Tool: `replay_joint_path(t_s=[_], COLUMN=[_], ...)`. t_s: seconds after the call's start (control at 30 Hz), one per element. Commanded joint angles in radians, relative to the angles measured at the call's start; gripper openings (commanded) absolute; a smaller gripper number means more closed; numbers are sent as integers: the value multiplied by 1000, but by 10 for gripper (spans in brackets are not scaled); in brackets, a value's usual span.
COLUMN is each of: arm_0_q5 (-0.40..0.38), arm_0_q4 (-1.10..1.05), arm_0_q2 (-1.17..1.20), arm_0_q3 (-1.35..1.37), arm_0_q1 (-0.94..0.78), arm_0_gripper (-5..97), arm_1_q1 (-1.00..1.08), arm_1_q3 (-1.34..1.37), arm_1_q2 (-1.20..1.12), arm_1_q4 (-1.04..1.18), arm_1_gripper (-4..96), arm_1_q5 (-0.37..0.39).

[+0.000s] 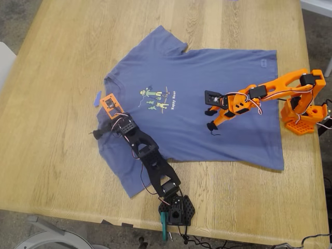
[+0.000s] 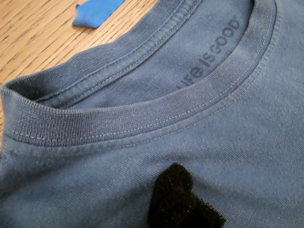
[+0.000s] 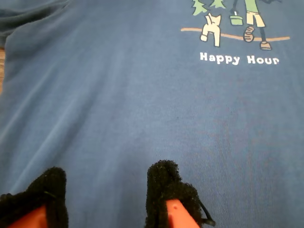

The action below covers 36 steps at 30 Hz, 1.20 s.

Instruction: Fold a T-shirt

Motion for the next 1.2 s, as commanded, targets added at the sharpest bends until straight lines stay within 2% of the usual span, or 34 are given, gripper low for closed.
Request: replay_joint_path(t_s=[0.0,0.4,0.7,0.9,1.03,1.17], arm_0_q5=[14,14,-29,-46,-63,-69], arm_0_q4=[-38,11,64,72,72,72], arm_0_q2=[5,-26,-31,-31,-38,-60], arm_0_q3=[-95,-97,-103,-103,-95,-98], arm_0_q1=[-23,-114,-198,-268,-268,-239], arm_0_gripper=[719,621,539,450,372,357], arm_1_q1=[12,31,43,40,29,15], arm_1_q3=[5,63,110,153,137,130], arm_1_q2=[29,100,170,207,187,156], arm_1_q4=[-17,-15,3,2,-2,-23], arm_1_gripper=[253,247,240,237,235,235], arm_1_q5=[8,17,23,29,31,38])
